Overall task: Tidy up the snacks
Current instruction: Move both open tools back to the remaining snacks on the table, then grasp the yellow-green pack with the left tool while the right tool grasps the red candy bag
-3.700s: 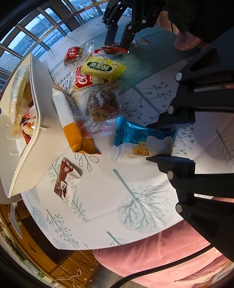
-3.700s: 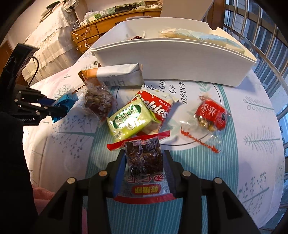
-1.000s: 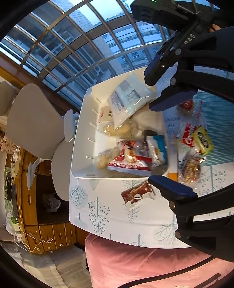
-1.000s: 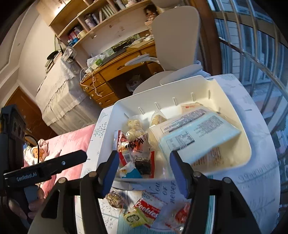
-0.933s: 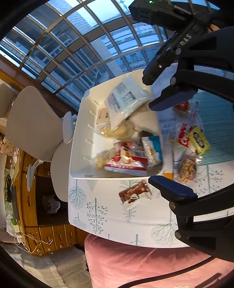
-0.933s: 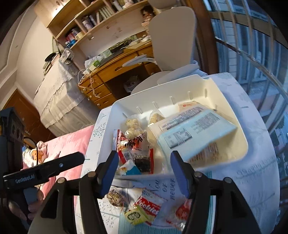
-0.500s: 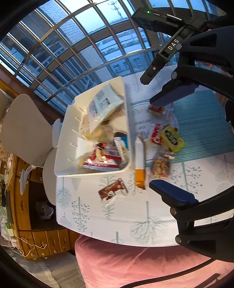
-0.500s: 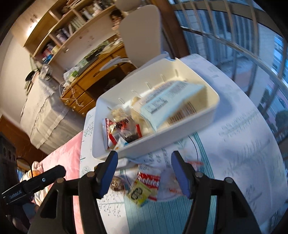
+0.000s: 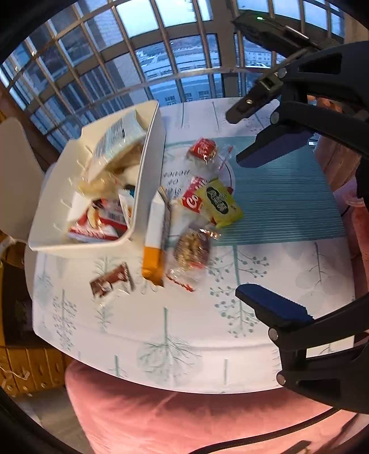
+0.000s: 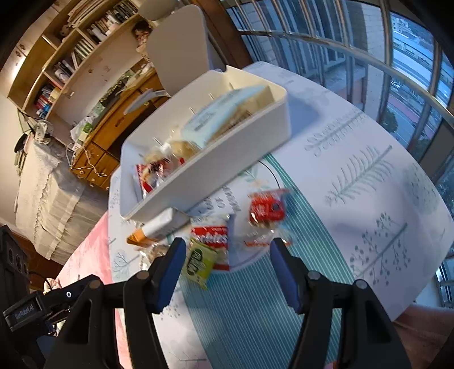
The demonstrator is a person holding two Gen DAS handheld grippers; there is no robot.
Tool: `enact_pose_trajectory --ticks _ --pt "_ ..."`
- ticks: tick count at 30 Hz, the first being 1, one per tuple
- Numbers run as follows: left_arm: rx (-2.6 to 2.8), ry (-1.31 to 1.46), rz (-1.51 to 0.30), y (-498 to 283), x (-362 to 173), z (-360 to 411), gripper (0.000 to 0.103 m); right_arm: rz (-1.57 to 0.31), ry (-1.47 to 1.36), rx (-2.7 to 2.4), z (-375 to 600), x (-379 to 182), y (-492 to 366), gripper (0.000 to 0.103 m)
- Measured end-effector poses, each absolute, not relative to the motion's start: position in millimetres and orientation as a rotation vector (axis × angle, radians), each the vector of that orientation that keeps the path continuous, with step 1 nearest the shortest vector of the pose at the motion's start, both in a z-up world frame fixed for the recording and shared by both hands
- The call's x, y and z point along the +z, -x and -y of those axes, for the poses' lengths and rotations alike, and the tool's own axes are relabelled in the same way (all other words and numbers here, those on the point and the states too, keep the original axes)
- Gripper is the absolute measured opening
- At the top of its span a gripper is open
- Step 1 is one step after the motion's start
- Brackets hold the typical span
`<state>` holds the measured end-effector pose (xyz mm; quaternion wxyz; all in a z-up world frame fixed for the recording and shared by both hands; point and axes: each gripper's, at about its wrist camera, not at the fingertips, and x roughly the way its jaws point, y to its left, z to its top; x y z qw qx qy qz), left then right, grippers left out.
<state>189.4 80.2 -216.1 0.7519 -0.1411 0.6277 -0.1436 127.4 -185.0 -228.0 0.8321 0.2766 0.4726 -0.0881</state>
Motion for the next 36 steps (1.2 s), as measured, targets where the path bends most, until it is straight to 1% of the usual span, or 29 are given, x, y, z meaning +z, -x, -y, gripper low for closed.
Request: enact_pose_trajectory --ticks 10,15,20,36 --pt "-0.211 0.380 -1.503 -192.6 -254.3 -62.0 0.084 -1.042 -0.452 -0.214 178.6 -251.4 -127.2 0.062" --pt "-0.174 0.434 -1.515 -200.4 -267.0 -52.7 0.084 -1.063 -0.395 -0.191 183.1 -264.4 -137.3 0.062" --pt "-0.133 0.495 -1.563 -207.4 -289.0 -40.8 0.084 -1.088 -0.350 -0.162 189.7 -278.0 -148.7 0.062" --pt "-0.034 0.562 -1.630 -228.5 -328.2 2.2 0.084 -1.155 -0.248 -0.051 210.4 -307.8 -185.4 0.062"
